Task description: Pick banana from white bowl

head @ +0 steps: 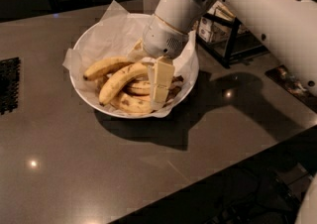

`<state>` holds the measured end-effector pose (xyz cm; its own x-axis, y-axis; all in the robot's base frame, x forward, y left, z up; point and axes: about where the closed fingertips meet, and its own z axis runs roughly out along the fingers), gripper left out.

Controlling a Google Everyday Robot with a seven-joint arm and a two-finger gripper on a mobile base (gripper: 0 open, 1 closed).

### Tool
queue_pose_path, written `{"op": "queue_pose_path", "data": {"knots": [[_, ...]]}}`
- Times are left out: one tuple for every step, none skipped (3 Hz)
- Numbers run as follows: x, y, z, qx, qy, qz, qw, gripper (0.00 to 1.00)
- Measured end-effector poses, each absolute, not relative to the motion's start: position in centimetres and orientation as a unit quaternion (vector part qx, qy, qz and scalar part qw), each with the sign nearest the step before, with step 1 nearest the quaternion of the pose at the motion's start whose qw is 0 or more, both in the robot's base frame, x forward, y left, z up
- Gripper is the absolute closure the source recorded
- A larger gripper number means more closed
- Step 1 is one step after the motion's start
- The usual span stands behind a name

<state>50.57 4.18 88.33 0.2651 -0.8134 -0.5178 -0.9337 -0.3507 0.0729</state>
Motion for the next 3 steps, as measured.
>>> {"op": "queue_pose_path", "data": {"knots": [[50.79,4.53,88.32,-0.785,0.556,0.24,0.131,0.0],[50.79,4.53,88.32,-0.785,0.556,0.24,0.131,0.18],[50.79,4.53,88.32,-0.785,0.556,0.24,0.131,0.42]]}}
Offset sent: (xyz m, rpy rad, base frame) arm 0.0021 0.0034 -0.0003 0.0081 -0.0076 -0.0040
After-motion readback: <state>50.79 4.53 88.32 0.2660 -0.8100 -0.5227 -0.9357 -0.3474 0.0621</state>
